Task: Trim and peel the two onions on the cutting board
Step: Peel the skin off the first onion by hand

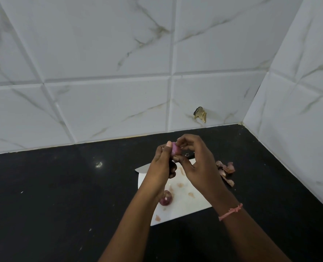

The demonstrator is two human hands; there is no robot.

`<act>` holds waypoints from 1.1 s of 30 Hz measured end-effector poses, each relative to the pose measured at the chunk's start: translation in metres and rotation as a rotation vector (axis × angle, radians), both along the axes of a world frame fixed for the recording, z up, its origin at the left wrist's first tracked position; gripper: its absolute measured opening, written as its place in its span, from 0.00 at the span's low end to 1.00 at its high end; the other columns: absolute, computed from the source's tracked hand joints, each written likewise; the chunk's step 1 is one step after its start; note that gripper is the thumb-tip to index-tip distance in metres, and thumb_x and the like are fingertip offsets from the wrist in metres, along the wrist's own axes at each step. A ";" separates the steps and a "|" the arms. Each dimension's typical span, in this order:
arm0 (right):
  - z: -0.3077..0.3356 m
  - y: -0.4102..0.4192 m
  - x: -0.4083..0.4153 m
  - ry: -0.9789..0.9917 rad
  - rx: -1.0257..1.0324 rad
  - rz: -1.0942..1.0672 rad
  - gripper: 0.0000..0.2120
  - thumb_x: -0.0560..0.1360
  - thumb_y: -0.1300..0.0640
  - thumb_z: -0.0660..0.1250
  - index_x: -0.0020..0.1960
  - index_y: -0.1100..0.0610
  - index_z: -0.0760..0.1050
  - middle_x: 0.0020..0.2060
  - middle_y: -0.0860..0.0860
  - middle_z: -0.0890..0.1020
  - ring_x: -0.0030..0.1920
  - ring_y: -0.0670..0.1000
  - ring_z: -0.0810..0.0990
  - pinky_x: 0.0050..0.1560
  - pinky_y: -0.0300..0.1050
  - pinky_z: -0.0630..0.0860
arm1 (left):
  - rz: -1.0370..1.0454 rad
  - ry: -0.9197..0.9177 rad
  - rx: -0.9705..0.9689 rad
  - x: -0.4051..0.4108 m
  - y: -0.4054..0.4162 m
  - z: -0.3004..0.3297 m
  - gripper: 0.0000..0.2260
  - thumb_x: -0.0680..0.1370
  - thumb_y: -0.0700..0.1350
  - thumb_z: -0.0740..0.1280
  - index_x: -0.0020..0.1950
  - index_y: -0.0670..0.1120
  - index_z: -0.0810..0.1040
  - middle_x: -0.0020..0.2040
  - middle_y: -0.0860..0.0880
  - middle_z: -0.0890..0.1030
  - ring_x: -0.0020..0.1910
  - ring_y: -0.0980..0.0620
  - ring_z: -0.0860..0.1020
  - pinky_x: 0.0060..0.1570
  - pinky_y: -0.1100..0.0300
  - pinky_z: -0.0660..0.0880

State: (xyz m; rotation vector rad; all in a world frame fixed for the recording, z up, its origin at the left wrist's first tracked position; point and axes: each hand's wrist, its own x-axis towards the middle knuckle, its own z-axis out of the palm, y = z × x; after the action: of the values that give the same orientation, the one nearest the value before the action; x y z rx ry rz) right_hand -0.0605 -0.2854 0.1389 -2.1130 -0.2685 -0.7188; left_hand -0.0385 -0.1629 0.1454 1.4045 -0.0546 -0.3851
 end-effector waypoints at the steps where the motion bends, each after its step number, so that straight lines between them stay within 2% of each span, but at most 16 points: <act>1: -0.002 0.000 0.000 -0.034 -0.035 -0.018 0.18 0.74 0.62 0.72 0.58 0.50 0.71 0.51 0.43 0.77 0.53 0.41 0.77 0.53 0.28 0.72 | 0.004 0.001 0.010 0.000 0.000 0.000 0.17 0.85 0.57 0.55 0.62 0.45 0.73 0.34 0.52 0.72 0.29 0.57 0.68 0.34 0.61 0.67; 4: -0.007 0.001 -0.002 -0.096 -0.095 -0.050 0.20 0.72 0.67 0.72 0.58 0.51 0.70 0.50 0.40 0.73 0.51 0.40 0.75 0.54 0.27 0.70 | 0.019 0.008 0.032 0.000 -0.001 0.000 0.17 0.84 0.57 0.55 0.64 0.46 0.72 0.38 0.50 0.73 0.31 0.56 0.68 0.33 0.62 0.68; 9: -0.009 0.001 -0.004 -0.073 -0.064 -0.033 0.20 0.72 0.67 0.72 0.56 0.50 0.71 0.49 0.41 0.76 0.51 0.39 0.76 0.51 0.28 0.72 | 0.030 0.038 0.012 0.001 -0.001 -0.002 0.19 0.84 0.57 0.56 0.64 0.44 0.72 0.36 0.51 0.72 0.31 0.56 0.68 0.34 0.61 0.67; 12: -0.005 -0.003 -0.004 -0.085 -0.033 -0.057 0.13 0.73 0.59 0.73 0.57 0.55 0.76 0.50 0.45 0.77 0.51 0.41 0.75 0.49 0.27 0.71 | 0.025 0.041 0.000 0.002 0.001 -0.002 0.20 0.84 0.57 0.55 0.63 0.43 0.73 0.34 0.52 0.74 0.30 0.56 0.67 0.34 0.60 0.67; 15: 0.000 -0.006 -0.002 -0.035 -0.074 -0.093 0.18 0.75 0.46 0.67 0.61 0.52 0.78 0.54 0.45 0.75 0.55 0.43 0.74 0.50 0.28 0.72 | 0.017 0.041 0.011 0.003 0.001 -0.001 0.19 0.84 0.58 0.56 0.62 0.44 0.74 0.31 0.55 0.74 0.29 0.56 0.67 0.34 0.60 0.66; 17: 0.000 -0.007 -0.002 -0.035 -0.113 -0.106 0.17 0.74 0.44 0.65 0.58 0.52 0.80 0.51 0.43 0.75 0.54 0.44 0.73 0.47 0.30 0.73 | 0.014 0.035 0.003 0.002 0.001 0.001 0.19 0.84 0.58 0.56 0.62 0.44 0.74 0.31 0.55 0.73 0.29 0.56 0.67 0.33 0.60 0.66; 20: 0.001 -0.007 -0.003 -0.061 -0.096 -0.098 0.12 0.74 0.47 0.67 0.51 0.53 0.81 0.47 0.44 0.77 0.51 0.45 0.74 0.43 0.36 0.75 | 0.011 0.029 0.022 0.000 0.002 0.001 0.19 0.84 0.58 0.56 0.63 0.45 0.74 0.35 0.53 0.74 0.30 0.56 0.67 0.34 0.61 0.67; 23: 0.000 -0.008 -0.003 -0.068 -0.098 -0.120 0.04 0.73 0.54 0.72 0.46 0.54 0.80 0.44 0.43 0.77 0.49 0.44 0.73 0.43 0.31 0.71 | 0.011 0.048 0.043 0.001 0.002 0.000 0.20 0.84 0.58 0.56 0.64 0.45 0.74 0.37 0.52 0.75 0.30 0.56 0.68 0.34 0.62 0.68; 25: -0.001 -0.010 -0.003 -0.035 -0.130 -0.131 0.02 0.74 0.59 0.72 0.46 0.54 0.79 0.44 0.42 0.77 0.49 0.42 0.72 0.43 0.29 0.69 | 0.009 0.058 0.042 0.001 0.003 -0.001 0.20 0.84 0.59 0.56 0.64 0.44 0.74 0.38 0.52 0.77 0.30 0.55 0.68 0.34 0.61 0.69; 28: -0.001 -0.012 0.000 0.017 -0.221 -0.122 0.05 0.76 0.62 0.66 0.50 0.55 0.76 0.47 0.44 0.76 0.51 0.43 0.69 0.46 0.28 0.66 | -0.001 0.056 0.038 0.000 0.003 -0.002 0.20 0.84 0.59 0.57 0.63 0.44 0.75 0.37 0.54 0.79 0.31 0.55 0.68 0.35 0.61 0.69; 31: -0.002 -0.012 -0.001 0.046 -0.292 -0.113 0.10 0.76 0.55 0.56 0.51 0.55 0.74 0.49 0.45 0.74 0.51 0.42 0.66 0.47 0.28 0.65 | 0.024 0.091 0.045 0.001 0.002 -0.002 0.20 0.84 0.58 0.56 0.63 0.44 0.75 0.41 0.49 0.78 0.31 0.55 0.69 0.34 0.61 0.69; 33: -0.004 -0.015 -0.002 0.076 -0.300 -0.121 0.07 0.77 0.56 0.58 0.51 0.55 0.73 0.50 0.46 0.73 0.52 0.43 0.66 0.47 0.30 0.65 | 0.065 0.149 -0.003 0.004 0.002 -0.002 0.21 0.84 0.58 0.56 0.62 0.42 0.77 0.42 0.45 0.79 0.30 0.55 0.70 0.32 0.61 0.68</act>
State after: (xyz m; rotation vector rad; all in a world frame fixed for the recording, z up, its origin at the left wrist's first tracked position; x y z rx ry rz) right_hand -0.0628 -0.3001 0.1353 -2.4532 -0.2191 -0.7006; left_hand -0.0349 -0.1613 0.1429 1.3672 0.1119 -0.4338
